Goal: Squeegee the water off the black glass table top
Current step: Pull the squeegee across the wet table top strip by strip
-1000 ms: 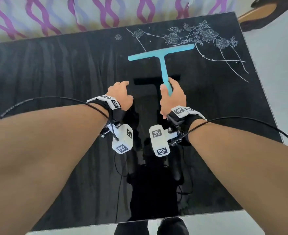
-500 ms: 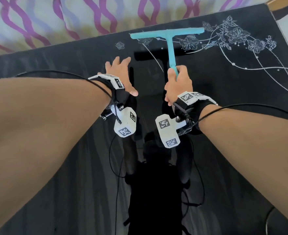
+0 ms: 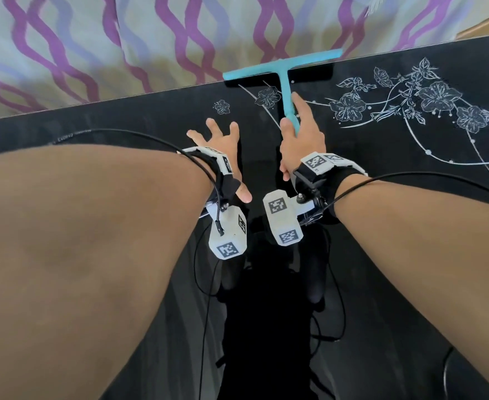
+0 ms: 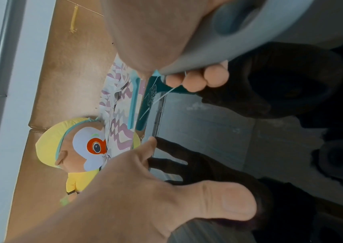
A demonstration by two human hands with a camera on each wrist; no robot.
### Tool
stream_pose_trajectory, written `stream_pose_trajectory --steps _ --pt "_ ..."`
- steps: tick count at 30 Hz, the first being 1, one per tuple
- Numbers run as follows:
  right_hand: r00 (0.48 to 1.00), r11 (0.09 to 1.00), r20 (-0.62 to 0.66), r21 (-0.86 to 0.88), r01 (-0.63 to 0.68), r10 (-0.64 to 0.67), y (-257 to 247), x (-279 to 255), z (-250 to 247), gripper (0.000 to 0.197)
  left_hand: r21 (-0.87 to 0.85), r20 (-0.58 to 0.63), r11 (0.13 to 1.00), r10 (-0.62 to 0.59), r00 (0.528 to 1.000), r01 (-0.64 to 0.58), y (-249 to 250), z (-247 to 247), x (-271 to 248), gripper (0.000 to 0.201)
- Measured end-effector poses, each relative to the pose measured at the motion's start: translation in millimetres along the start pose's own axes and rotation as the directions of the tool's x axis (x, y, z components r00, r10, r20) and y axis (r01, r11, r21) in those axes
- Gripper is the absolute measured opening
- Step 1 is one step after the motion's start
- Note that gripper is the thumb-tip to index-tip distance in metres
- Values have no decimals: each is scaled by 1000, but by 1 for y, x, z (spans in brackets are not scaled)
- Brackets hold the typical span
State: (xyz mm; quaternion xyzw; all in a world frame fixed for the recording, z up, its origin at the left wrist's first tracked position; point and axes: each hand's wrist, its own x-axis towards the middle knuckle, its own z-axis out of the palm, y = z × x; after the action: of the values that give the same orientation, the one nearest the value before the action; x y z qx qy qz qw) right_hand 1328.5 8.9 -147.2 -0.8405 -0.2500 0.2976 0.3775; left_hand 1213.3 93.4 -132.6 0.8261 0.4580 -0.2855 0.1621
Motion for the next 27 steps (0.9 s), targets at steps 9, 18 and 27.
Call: stream_pose_trajectory --steps 9,18,27 --pt "1000 999 18 -52 15 -14 7 -12 7 51 -17 7 1000 -24 1000 24 1 0 0 162" --pt "1000 988 -9 -155 26 -28 24 -55 -7 50 -102 -109 995 -18 994 7 1 2 -12 157" --pt "1000 973 -3 -229 12 -14 51 -108 -26 50 -352 -303 935 -165 939 51 -2 31 -42 146"
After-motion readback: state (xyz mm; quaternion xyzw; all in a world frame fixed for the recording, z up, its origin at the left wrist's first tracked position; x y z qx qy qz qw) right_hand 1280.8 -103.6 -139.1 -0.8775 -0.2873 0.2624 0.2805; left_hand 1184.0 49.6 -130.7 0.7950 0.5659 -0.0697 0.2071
